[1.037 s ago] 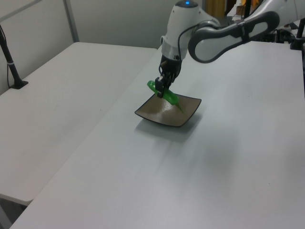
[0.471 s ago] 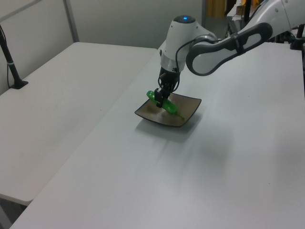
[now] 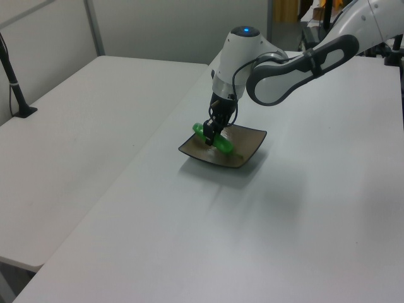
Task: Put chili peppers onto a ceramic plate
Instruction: 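Lower the chili pepper onto the plate and open the gripper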
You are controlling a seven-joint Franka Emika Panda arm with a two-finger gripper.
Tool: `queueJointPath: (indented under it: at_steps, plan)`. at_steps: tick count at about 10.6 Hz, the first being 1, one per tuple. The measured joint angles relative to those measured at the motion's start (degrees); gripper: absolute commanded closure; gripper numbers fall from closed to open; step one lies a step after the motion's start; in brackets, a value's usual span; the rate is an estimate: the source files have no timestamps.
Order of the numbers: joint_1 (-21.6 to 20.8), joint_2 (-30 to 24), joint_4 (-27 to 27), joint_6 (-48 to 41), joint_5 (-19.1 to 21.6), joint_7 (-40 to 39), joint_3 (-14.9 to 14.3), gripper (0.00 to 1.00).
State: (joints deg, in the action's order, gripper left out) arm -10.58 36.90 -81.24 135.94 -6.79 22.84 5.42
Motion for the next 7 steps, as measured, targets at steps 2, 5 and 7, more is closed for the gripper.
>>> queueJointPath:
  at_steps: [2,5,7]
  plan:
    - [0.0,0.2,-0.1,0.1,0.0,0.0,0.0,0.00]
    - [-0.2,0.3,-0.1,0.1,0.0,-0.4,0.0,0.00]
    - [-0.2,0.2,0.0,0.1,0.0,-0.5,0.0,0.00]
